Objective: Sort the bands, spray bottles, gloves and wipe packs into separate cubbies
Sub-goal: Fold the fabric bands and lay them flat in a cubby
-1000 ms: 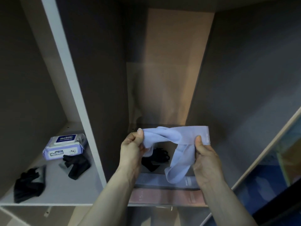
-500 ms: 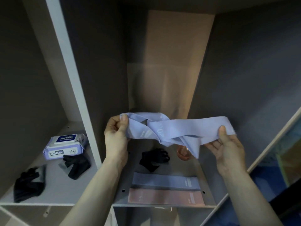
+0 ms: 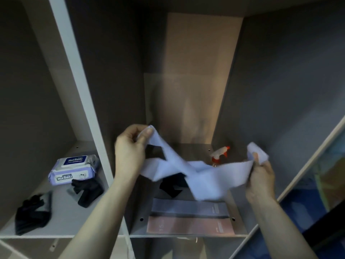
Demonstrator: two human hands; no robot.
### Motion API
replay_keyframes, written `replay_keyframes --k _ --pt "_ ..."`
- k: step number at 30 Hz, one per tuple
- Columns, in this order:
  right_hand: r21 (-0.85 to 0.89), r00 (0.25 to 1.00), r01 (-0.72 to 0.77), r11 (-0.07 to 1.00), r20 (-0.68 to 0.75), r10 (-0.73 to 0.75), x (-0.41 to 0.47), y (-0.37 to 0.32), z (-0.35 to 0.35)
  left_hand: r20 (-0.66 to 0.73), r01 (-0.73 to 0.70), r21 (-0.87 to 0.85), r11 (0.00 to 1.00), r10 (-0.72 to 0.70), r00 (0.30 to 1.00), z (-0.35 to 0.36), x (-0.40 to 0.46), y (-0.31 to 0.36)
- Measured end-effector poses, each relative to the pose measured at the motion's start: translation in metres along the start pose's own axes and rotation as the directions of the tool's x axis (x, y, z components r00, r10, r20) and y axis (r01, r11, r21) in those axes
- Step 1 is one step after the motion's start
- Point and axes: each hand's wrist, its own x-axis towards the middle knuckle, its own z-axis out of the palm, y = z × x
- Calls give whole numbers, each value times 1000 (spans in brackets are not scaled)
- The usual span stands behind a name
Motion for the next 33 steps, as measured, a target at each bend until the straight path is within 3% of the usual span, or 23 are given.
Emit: replay_keyframes --k 3,9,13,19,23,30,33 --pt "-138 989 79 987 -109 -95 14 -1 -12 16 -43 32 999 43 999 -5 2 8" --pt "-174 961 217 960 210 -180 -1 -10 4 158 13 32 999 -17 987 9 -5 14" --pt "-164 924 278 946 314 -217 -19 -11 16 313 112 -36 993 -95 945 9 -10 20" --pt "-137 906 224 965 395 -154 -45 4 40 442 276 -213 937 -160 883 12 -16 30" --pt "-153 856 217 964 505 -112 -58 8 57 531 379 -272 884 -191 825 17 -24 30" --pt "-96 815 65 993 580 3 -70 11 58 475 437 -335 835 -251 843 15 -26 27" --pt "-88 835 78 993 550 -17 -72 11 58 479 407 -332 851 -220 850 17 -27 30"
